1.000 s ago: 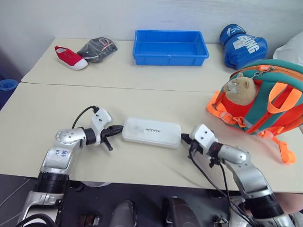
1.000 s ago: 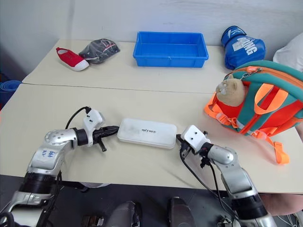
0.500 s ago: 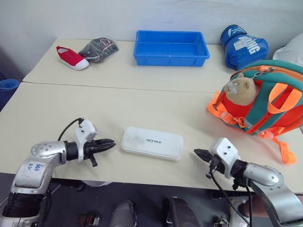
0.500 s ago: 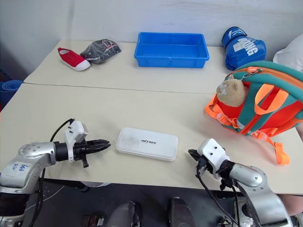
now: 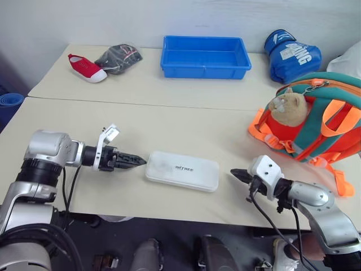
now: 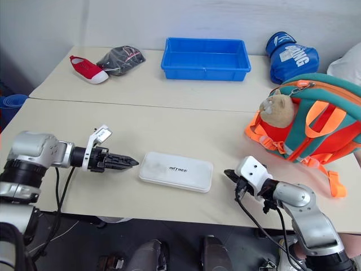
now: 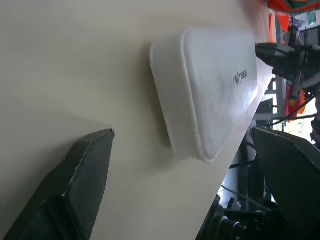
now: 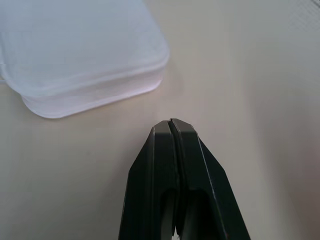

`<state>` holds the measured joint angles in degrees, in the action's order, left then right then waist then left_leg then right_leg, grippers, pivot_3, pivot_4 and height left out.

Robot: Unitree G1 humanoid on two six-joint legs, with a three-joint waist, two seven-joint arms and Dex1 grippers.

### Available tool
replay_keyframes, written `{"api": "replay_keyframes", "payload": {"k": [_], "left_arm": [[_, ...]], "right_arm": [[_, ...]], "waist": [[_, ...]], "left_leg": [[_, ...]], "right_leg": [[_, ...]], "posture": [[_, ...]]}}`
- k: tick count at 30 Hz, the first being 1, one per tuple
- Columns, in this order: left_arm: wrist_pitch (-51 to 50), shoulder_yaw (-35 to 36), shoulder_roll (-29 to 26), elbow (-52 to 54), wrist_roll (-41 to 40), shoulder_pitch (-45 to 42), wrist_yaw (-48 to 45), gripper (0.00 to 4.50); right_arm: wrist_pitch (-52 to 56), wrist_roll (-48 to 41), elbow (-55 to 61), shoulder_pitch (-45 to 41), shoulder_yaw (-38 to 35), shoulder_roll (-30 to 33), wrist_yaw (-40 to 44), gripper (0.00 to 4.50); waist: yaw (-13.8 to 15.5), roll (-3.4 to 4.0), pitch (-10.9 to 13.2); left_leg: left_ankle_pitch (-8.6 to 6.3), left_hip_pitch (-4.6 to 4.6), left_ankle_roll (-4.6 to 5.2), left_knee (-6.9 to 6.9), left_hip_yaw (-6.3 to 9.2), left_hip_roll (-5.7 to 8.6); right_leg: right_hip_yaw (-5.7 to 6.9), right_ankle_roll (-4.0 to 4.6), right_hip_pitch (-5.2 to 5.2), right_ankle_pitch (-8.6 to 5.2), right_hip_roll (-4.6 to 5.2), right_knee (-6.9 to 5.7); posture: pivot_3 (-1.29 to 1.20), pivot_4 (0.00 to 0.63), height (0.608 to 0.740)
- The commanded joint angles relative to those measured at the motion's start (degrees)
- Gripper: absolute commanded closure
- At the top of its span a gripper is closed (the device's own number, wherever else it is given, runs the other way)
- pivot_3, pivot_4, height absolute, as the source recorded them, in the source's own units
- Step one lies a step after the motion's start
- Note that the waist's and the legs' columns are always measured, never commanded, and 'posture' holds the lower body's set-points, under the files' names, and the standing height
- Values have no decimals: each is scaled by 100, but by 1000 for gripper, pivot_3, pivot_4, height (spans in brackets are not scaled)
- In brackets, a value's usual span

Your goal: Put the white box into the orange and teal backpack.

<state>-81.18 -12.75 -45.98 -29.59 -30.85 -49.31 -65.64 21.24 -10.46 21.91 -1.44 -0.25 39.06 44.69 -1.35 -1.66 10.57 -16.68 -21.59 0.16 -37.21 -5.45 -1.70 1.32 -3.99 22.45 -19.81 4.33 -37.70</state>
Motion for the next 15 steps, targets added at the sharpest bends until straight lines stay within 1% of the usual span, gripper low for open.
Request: {"api": "replay_keyframes", "payload": {"k": [1, 5, 10, 15], "left_arm": [[4, -438, 235, -680, 367, -250, 50, 6], [11, -775, 510, -910, 408, -493, -243, 6], [170, -765, 1020, -1335, 567, -741, -270, 6], [7, -829, 1298, -1451, 626, -885, -305, 6]], "right_arm": [[-176, 125, -92, -136, 103, 58, 31, 4500], [-261, 231, -247, -284, 316, 33, 80, 4500], [-307, 319, -494, -524, 522, -76, 52, 4500], [-373, 333, -647, -633, 575, -139, 22, 4500]], "waist": [[11, 0, 0], [60, 3, -2], [155, 6, -4], [149, 6, -4]], "left_leg": [[0, 5, 1, -1, 0, 3], [1, 12, 2, -1, 1, 6], [2, 9, -1, -6, 1, 10], [-2, 8, 7, -12, 1, 13]], "right_leg": [[0, -1, -4, 0, 4, -3], [0, -1, -10, 1, 8, -6], [0, -1, -10, 1, 13, -3], [0, -4, -16, 2, 19, 2]], "posture": [[0, 150, 740], [0, 150, 740], [0, 150, 740], [0, 150, 740]]}}
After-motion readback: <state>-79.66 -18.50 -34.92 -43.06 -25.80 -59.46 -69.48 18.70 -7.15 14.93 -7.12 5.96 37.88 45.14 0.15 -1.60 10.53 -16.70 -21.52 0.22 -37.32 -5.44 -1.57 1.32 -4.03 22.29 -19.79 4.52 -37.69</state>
